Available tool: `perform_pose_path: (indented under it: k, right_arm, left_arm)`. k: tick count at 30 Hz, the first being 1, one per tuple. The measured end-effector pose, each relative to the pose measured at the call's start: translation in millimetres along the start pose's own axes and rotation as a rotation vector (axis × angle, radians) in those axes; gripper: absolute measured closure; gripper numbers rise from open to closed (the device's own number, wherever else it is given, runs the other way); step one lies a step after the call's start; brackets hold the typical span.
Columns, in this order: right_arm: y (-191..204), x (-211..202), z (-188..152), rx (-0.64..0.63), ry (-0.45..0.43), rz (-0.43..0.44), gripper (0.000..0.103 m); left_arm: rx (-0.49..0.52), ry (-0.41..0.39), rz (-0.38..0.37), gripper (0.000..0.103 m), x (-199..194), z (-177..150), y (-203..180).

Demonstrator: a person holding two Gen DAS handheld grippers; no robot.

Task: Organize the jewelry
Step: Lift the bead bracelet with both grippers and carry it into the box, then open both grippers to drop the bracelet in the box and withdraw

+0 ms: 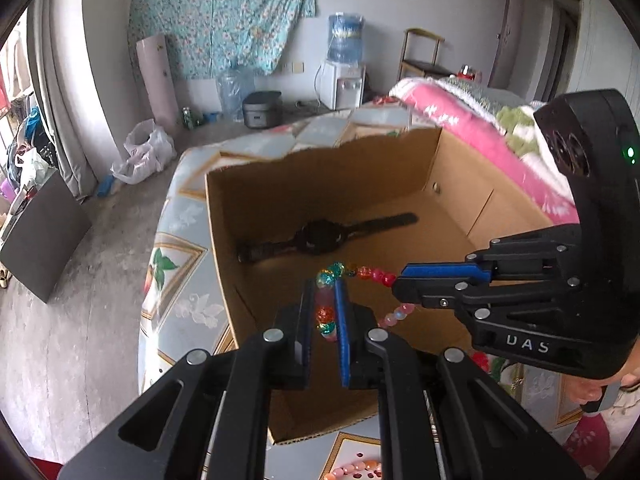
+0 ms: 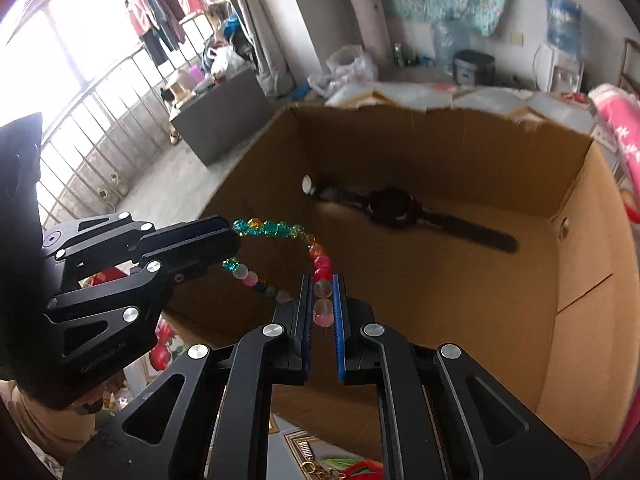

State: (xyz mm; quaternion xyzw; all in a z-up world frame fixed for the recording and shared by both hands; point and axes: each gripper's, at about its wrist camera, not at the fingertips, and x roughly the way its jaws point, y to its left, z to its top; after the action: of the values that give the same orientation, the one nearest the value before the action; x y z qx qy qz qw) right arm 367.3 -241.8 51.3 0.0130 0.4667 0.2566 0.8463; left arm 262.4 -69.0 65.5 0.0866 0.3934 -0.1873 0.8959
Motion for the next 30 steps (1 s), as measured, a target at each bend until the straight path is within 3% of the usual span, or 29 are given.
perform_pose_path:
  k: [7, 11, 15, 20, 30]
  right_arm:
    - [-3.9, -3.7, -5.5, 0.034, 0.005, 0.016, 0.086]
    - [-9.1, -21.1, -7.8, 0.048, -0.047, 0.005, 0.078]
    - [-14.6, -47.6, -11.4, 0.061, -0.115, -0.015, 0.066]
    - [-20.6, -83.3, -23.1, 0.072, -0.2, -0.051, 0.052]
    - [-30.1, -138.7, -75.0, 0.122, -0.271, -0.107, 0.029]
  left_arm:
    - [-0.026, 0.016, 0.019, 0.092, 5.1, -2.7, 9.6]
    - [-0.061, -0.018, 0.039, 0.07, -5.5, -2.4, 19.6]
    - [-0.091, -0.054, 0.059, 0.055, -21.1, -4.9, 26.4]
    - [-0.117, -0.091, 0.067, 0.042, -41.9, -15.7, 27.0]
    - [-0.158, -0.179, 0.046, 0.02, -97.2, -53.3, 20.2]
